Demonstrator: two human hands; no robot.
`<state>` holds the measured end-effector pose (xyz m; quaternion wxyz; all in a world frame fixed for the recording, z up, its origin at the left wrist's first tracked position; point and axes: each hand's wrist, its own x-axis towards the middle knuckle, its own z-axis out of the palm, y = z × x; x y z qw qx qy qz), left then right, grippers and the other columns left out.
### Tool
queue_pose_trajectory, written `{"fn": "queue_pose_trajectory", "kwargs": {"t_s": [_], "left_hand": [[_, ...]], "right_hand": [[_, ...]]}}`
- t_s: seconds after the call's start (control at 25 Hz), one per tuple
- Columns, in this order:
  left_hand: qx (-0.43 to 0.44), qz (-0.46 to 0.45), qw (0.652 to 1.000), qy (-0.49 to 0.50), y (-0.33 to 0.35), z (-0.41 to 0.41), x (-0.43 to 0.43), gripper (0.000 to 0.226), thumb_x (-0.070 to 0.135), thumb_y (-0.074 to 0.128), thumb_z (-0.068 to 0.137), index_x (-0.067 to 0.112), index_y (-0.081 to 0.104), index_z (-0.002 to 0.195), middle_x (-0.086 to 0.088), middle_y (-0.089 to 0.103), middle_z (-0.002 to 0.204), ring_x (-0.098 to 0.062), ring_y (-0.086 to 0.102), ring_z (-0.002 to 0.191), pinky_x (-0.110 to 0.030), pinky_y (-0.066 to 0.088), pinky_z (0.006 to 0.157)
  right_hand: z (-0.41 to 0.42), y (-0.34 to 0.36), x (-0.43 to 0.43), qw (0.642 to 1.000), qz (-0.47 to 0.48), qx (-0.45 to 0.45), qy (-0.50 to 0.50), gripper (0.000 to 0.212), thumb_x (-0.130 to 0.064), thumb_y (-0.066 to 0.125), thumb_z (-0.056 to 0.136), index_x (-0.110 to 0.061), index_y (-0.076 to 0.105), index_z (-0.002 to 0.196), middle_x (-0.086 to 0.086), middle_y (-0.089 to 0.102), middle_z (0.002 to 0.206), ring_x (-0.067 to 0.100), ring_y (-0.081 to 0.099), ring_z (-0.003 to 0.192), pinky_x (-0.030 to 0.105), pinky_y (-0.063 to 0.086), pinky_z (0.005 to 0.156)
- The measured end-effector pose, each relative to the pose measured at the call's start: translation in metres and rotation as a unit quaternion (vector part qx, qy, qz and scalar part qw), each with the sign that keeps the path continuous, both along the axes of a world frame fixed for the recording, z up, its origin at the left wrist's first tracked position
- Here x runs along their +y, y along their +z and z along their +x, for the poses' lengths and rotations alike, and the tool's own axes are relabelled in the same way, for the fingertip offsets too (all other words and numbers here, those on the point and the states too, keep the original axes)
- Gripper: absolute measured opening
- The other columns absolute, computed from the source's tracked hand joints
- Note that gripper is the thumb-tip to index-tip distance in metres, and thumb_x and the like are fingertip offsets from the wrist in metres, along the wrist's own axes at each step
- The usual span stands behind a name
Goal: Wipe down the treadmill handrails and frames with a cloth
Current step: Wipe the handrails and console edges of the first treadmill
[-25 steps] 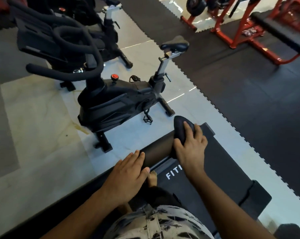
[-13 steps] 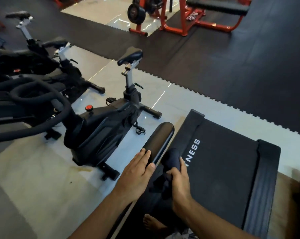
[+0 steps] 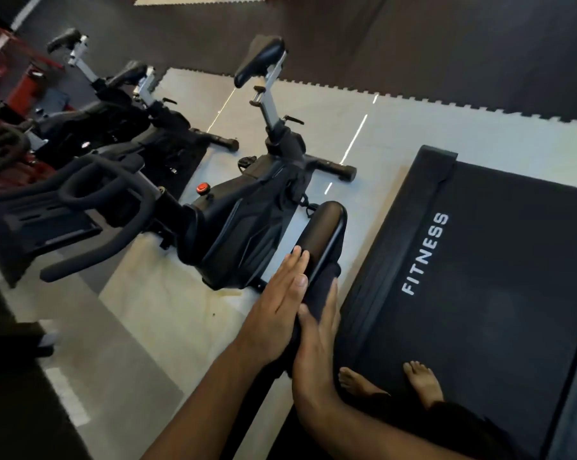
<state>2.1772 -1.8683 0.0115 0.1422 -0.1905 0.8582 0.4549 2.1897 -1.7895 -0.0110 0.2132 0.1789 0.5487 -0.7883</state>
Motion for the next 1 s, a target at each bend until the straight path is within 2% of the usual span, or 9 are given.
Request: {"fn": "queue_pose_trajectory", "kwargs": {"t_s": [0.16,0.32,0.4,0.44,0.52,0.64,0.76,0.84,1.0], "left_hand": [[-0.030,0.035,0.997,0.069,0.009,0.024,-0.002,0.047,0.052,0.025,0.097,0.044,0.033,0.142,0.033,0.026,0.152,0.016,0.018,0.139,-0.023,0.015,0.120],[-0.038,0.016,0.997,0.066,0.015,0.043,0.002,0.044,0.054,0.024,0.097,0.048,0.031,0.140,0.031,0.024,0.154,0.015,0.016,0.140,-0.022,0.014,0.119],[-0.044,0.027,0.996,0.076,0.019,0.048,-0.003,0.049,0.056,0.025,0.096,0.044,0.035,0.143,0.030,0.028,0.153,0.015,0.019,0.139,-0.024,0.015,0.120],[-0.049,0.032,0.995,0.082,0.021,0.052,-0.006,0.052,0.058,0.025,0.096,0.041,0.037,0.144,0.030,0.029,0.152,0.016,0.020,0.139,-0.025,0.015,0.120],[-0.062,0.035,0.994,0.085,0.024,0.059,-0.010,0.054,0.057,0.026,0.095,0.039,0.038,0.145,0.031,0.030,0.151,0.017,0.020,0.138,-0.025,0.015,0.121],[-0.054,0.018,0.996,0.067,0.020,0.069,-0.010,0.049,0.059,0.024,0.096,0.047,0.032,0.142,0.031,0.025,0.153,0.015,0.016,0.140,-0.027,0.014,0.121],[-0.045,0.014,0.996,0.079,0.019,0.079,-0.007,0.047,0.055,0.024,0.098,0.045,0.031,0.143,0.031,0.023,0.154,0.015,0.014,0.141,-0.025,0.013,0.121],[-0.050,0.012,0.995,0.086,0.020,0.088,-0.004,0.049,0.054,0.023,0.098,0.043,0.030,0.146,0.031,0.022,0.154,0.016,0.014,0.140,-0.024,0.012,0.121],[-0.038,0.004,0.996,0.084,0.018,0.100,-0.003,0.050,0.062,0.021,0.094,0.051,0.028,0.142,0.032,0.021,0.155,0.012,0.013,0.142,-0.032,0.013,0.122]], "right_hand": [[-0.047,-0.031,-0.007,0.995,0.031,-0.059,-0.071,0.061,-0.027,0.047,0.100,-0.046,0.024,0.153,-0.024,0.026,0.153,-0.013,0.027,0.129,0.025,0.025,0.114],[0.010,-0.003,-0.002,0.996,-0.055,-0.069,-0.023,0.063,-0.018,0.048,0.102,-0.030,0.020,0.157,-0.017,0.023,0.158,-0.011,0.026,0.137,-0.005,0.022,0.091],[0.016,-0.005,-0.009,0.991,-0.070,-0.098,-0.061,0.062,-0.011,0.049,0.099,-0.021,0.027,0.157,-0.005,0.032,0.157,0.008,0.032,0.145,-0.002,0.030,0.093],[0.001,-0.017,-0.015,0.987,-0.053,-0.120,-0.092,0.062,-0.014,0.049,0.097,-0.025,0.032,0.156,-0.006,0.037,0.154,0.013,0.036,0.143,0.008,0.034,0.101],[-0.011,-0.023,-0.024,0.979,-0.016,-0.158,-0.127,0.057,-0.022,0.046,0.099,-0.041,0.035,0.152,-0.018,0.039,0.147,0.006,0.040,0.135,0.026,0.033,0.110],[0.042,-0.005,-0.021,0.990,-0.046,-0.119,-0.058,0.063,-0.037,0.047,0.093,-0.052,0.027,0.150,-0.027,0.029,0.152,-0.005,0.032,0.136,0.028,0.027,0.114],[0.026,-0.028,-0.025,0.990,-0.015,-0.110,-0.092,0.059,-0.035,0.046,0.093,-0.047,0.033,0.150,-0.020,0.037,0.152,0.003,0.037,0.138,0.034,0.031,0.116],[0.013,-0.039,-0.031,0.980,0.004,-0.161,-0.117,0.054,-0.036,0.043,0.096,-0.041,0.037,0.150,-0.016,0.045,0.144,0.009,0.043,0.135,0.037,0.033,0.116],[0.057,-0.016,-0.020,0.990,-0.042,-0.137,-0.016,0.063,-0.046,0.043,0.088,-0.046,0.031,0.150,-0.014,0.041,0.150,0.008,0.041,0.137,0.041,0.032,0.118]]}}
